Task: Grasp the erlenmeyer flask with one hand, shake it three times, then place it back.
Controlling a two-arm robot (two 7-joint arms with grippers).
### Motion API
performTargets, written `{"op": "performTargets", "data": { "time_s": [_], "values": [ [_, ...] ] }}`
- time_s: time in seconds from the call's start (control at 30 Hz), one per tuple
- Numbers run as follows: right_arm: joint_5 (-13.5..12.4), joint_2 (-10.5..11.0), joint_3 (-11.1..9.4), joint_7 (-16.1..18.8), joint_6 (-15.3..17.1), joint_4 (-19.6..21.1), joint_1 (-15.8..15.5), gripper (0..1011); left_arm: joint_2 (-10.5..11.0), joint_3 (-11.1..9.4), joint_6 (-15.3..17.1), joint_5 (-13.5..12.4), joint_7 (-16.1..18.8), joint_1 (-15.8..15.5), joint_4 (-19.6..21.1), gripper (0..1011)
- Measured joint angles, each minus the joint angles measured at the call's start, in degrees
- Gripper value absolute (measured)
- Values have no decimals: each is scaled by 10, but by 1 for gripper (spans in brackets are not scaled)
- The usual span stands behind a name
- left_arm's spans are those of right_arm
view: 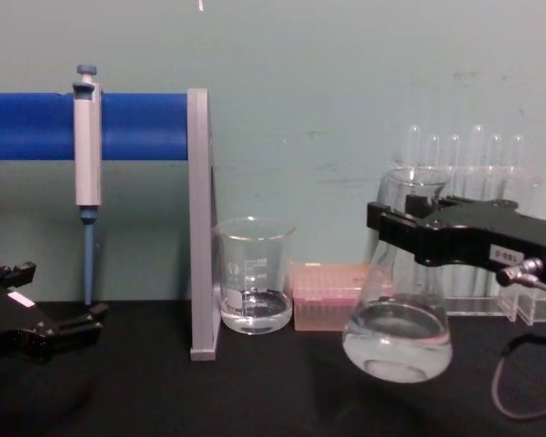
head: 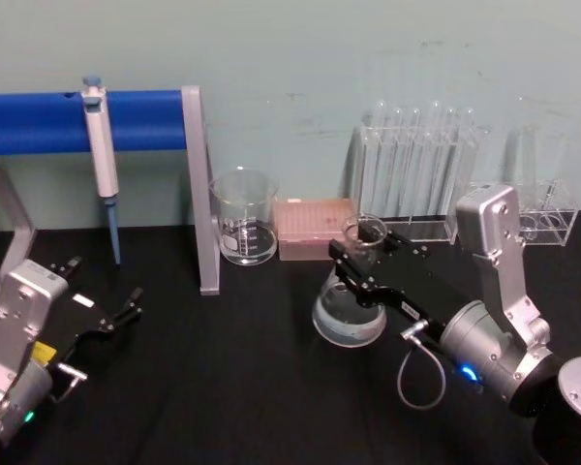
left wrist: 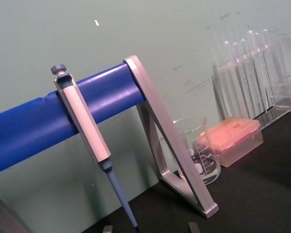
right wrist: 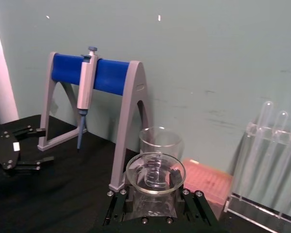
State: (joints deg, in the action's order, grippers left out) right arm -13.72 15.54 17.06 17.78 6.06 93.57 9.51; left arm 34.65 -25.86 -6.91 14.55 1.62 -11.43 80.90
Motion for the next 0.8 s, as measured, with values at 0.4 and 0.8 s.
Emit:
{"op": "performTargets", "data": {
  "time_s": [0.4,0.8],
  "values": [
    [-12,4,20,9,-1,-4,8,451,0,0,0,0,0,0,0,1001],
    [-18,10,30,12,-1,-19,12,451,0,0,0,0,0,0,0,1001]
  ]
}}
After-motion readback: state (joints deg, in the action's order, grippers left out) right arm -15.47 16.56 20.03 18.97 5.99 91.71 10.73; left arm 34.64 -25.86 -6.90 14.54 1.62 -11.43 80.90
